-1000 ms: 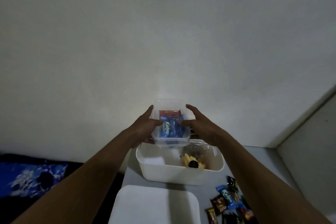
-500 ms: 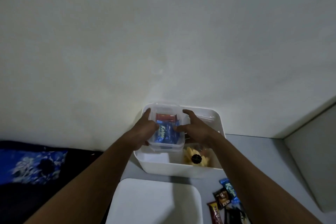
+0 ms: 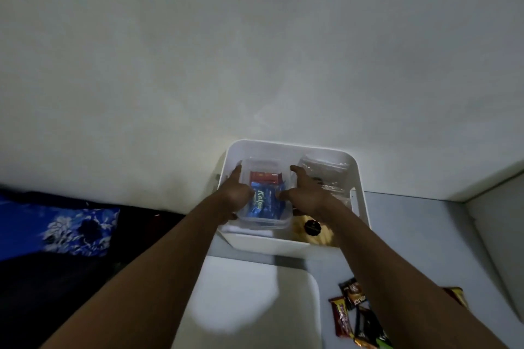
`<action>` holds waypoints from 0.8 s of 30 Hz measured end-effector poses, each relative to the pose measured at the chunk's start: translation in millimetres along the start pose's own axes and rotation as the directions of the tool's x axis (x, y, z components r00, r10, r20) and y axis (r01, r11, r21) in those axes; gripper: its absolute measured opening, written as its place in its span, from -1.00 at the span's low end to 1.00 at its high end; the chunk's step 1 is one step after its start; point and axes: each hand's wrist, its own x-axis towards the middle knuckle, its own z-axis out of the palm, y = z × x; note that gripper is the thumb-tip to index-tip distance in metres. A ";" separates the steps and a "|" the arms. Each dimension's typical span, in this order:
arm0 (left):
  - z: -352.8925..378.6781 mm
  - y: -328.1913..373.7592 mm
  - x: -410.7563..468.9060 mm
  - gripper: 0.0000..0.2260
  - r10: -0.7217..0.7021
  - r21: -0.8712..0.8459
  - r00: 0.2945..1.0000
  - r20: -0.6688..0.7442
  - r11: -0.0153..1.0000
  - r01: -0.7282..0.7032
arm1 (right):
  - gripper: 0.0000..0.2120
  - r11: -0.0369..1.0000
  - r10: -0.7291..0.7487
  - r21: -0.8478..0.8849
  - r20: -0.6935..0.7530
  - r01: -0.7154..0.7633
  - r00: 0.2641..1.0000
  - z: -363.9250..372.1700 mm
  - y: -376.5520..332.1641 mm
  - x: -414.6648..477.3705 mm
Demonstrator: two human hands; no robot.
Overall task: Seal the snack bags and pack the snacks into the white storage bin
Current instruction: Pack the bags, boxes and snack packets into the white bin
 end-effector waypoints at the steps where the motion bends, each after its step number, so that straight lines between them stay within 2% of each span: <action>1: 1.6 -2.2 2.8 -0.61 0.003 0.005 1.000 0.000 1.000 -0.003 | -0.38 1.000 -0.004 -0.022 0.012 0.005 1.000 0.0 2.0 0.9; 3: 4.8 -7.9 7.2 -0.61 0.005 0.026 1.000 0.017 1.000 -0.006 | -0.54 0.998 -0.023 -0.062 0.033 0.025 0.999 0.3 5.7 0.3; 4: 6.4 -9.8 8.4 -0.61 -0.003 0.029 1.000 0.023 1.000 0.002 | -0.56 0.997 -0.030 -0.066 0.035 0.032 0.999 1.5 7.8 1.1; 10: 10.5 -24.7 23.2 -0.60 -0.057 0.055 0.998 -0.005 0.997 0.057 | -0.31 0.994 0.012 -0.106 0.020 -0.010 1.000 13.0 14.7 14.0; 12: 9.7 -28.7 29.3 -0.61 -0.082 0.055 0.997 -0.006 0.995 0.082 | -0.28 0.993 0.031 -0.112 0.034 -0.027 0.999 16.1 16.3 19.3; 16: 10.8 -38.9 42.1 -0.41 -0.078 0.084 0.997 -0.022 0.993 0.079 | -0.20 0.993 0.051 -0.108 0.018 -0.049 0.999 17.2 23.3 28.9; 19: 14.8 -44.5 49.7 -0.50 -0.114 0.014 0.993 -0.034 0.993 0.114 | -0.15 0.993 0.058 -0.106 0.012 -0.056 0.998 17.3 26.6 33.5; 22: 14.1 -51.1 59.6 -0.36 -0.128 0.112 0.989 -0.075 0.984 0.136 | -0.16 0.993 0.095 -0.077 0.024 -0.093 0.995 19.6 27.7 39.7; 24: 13.0 -52.0 63.4 -0.35 -0.125 0.125 0.987 -0.097 0.983 0.137 | -0.15 0.989 0.124 -0.081 0.028 -0.122 0.992 20.5 26.5 40.6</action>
